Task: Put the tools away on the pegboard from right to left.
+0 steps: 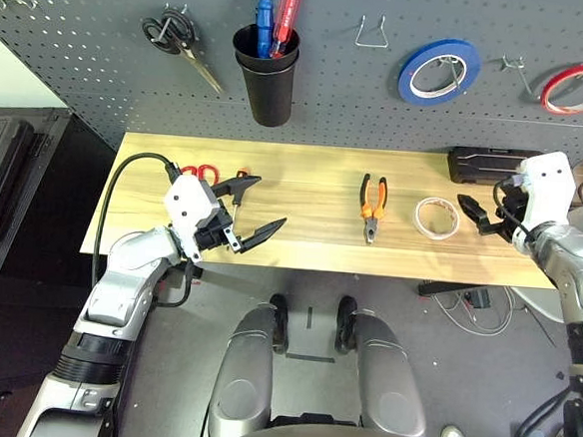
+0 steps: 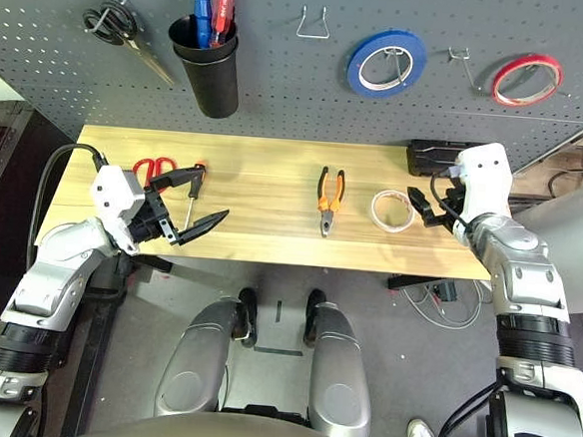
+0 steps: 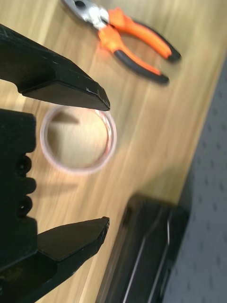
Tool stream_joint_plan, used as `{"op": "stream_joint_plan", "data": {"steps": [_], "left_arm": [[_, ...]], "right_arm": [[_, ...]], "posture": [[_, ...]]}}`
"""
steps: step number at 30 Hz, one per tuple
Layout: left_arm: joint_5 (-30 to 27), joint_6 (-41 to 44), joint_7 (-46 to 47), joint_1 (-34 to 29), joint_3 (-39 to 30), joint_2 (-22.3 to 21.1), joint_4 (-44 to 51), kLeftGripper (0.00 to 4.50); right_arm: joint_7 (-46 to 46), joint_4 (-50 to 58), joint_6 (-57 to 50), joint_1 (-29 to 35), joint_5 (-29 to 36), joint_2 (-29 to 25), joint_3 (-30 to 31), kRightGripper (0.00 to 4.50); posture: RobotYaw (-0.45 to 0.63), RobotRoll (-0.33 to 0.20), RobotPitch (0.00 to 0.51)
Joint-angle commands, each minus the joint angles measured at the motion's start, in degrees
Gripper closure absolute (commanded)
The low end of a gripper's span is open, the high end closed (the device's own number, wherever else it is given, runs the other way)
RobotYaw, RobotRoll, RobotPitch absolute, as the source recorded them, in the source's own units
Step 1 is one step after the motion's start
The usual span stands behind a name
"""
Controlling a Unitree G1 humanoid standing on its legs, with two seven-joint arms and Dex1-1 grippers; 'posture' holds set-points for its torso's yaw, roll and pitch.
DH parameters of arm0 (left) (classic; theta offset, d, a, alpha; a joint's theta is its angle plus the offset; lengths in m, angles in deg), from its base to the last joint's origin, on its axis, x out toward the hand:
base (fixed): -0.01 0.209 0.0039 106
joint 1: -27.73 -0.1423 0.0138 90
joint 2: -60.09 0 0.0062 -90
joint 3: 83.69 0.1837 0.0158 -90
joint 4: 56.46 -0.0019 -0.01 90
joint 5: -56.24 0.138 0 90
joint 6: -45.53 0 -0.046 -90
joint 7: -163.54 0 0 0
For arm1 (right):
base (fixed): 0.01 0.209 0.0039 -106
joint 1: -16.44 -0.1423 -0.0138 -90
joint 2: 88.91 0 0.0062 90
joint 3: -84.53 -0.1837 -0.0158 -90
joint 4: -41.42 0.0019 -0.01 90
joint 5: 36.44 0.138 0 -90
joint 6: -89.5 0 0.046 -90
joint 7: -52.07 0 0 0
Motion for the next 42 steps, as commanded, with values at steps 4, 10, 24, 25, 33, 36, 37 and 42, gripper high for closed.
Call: {"op": "stream_joint_plan", "data": {"steps": [4,10,24,25,33,36,37,42], "left_arm": [[1.21,-0.16,0.50,-1.67,0.85,0.59,0.23,0.02],[1.84,0.45,0.45,-2.18,1.19,-0.04,1.42,0.02],[6.26,-1.41,-2.46,-3.11,3.87,-4.81,1.54,0.02],[6.51,-1.68,-2.56,-3.06,3.96,-4.93,1.55,0.02],[8.84,-4.47,-3.16,-2.23,4.81,-5.96,-0.02,0.02],[8.72,-4.20,-3.14,-2.10,4.77,-5.90,0.05,0.00],[8.73,-4.11,-3.12,-2.06,4.77,-5.90,0.04,0.00],[8.95,-3.91,-3.15,-1.87,4.91,-6.01,-0.05,0.00]], "right_arm": [[5.59,-8.29,-0.15,-3.50,-4.42,-1.53,6.81,0.00],[8.71,-16.19,0.65,-8.50,-8.61,-0.66,12.42,0.00],[12.54,-27.47,2.63,-12.88,-14.39,1.96,17.70,0.00],[12.62,-27.71,2.76,-12.83,-14.60,1.96,17.78,0.00],[13.07,-29.89,2.77,-13.29,-16.18,2.29,18.57,0.00],[13.60,-30.38,2.23,-13.33,-16.86,2.24,18.79,0.41],[13.70,-30.57,2.15,-13.32,-17.02,2.26,18.76,0.65],[13.65,-31.03,2.27,-13.16,-17.67,2.26,18.62,2.56]], "posture": [[0.04,0.000,0.362],[0.05,0.000,0.369],[0.08,0.000,0.380],[0.08,0.000,0.380],[0.09,0.000,0.378],[0.09,0.000,0.377],[0.09,0.000,0.377],[0.09,0.000,0.375]]}}
